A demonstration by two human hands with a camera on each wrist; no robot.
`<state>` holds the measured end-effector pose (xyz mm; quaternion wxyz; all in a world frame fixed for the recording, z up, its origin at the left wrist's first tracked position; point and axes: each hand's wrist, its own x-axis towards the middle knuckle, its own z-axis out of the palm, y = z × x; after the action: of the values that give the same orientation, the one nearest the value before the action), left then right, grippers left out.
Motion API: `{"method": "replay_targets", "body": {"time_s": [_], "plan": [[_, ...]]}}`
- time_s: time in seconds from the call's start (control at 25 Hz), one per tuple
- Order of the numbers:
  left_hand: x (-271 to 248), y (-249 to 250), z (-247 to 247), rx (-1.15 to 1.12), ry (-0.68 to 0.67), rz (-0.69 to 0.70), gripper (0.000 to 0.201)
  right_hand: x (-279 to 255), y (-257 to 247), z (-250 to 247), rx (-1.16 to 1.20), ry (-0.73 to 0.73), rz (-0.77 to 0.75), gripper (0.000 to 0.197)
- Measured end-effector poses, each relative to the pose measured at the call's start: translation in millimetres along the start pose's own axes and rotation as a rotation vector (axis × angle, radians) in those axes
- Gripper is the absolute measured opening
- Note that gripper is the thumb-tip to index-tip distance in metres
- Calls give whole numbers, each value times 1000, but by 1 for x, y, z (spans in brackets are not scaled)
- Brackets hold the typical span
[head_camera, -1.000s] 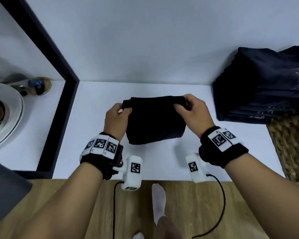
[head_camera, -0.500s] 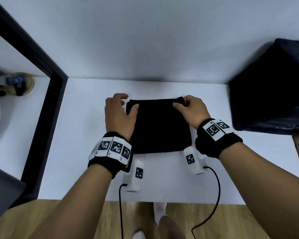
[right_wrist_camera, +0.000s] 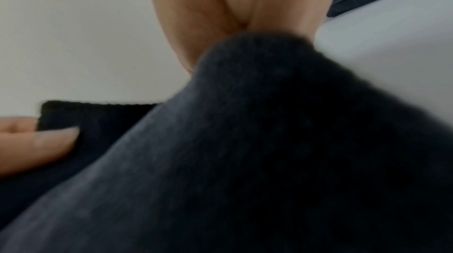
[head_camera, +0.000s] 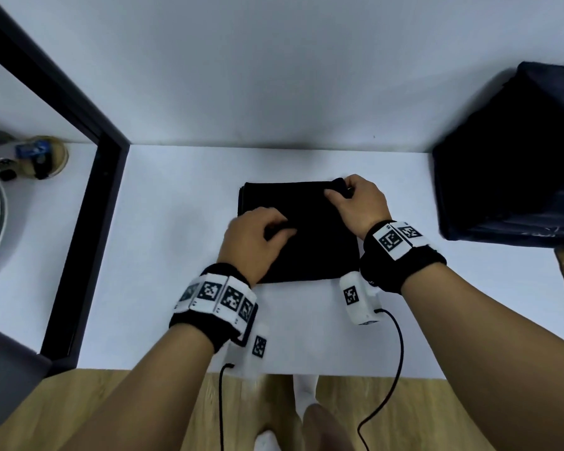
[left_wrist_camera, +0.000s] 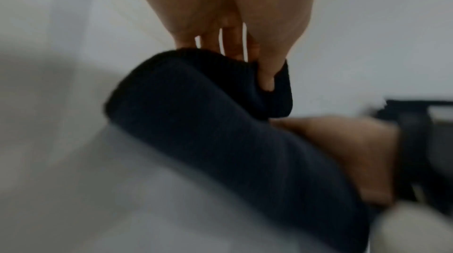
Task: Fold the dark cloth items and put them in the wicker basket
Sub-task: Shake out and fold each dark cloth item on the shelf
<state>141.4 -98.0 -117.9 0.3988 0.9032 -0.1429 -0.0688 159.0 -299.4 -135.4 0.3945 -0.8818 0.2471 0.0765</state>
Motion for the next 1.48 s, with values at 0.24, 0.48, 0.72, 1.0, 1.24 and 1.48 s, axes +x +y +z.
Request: {"method": "replay_targets", "body": {"time_s": [0.24, 0.48, 0.72, 1.0, 1.24, 1.48], "plan": [[47, -25, -25, -123, 148, -555, 23, 0, 1, -1, -14, 0, -32, 32], [31, -17, -26, -19, 103, -707, 44, -4, 5, -19, 49, 27, 120, 55], [20, 11, -9, -202, -57, -817, 46, -25, -6, -5, 56, -135, 132, 45], [22, 77, -47, -529, 98, -562, 65, -62, -45, -75, 339, 59, 12, 39], [7, 213, -98, -732, 112, -291, 64, -140, -78, -212, 489, 273, -154, 48], [-4, 351, -75, -565, 71, -72, 43, -194, -51, -344, 486, 410, -139, 48]]}}
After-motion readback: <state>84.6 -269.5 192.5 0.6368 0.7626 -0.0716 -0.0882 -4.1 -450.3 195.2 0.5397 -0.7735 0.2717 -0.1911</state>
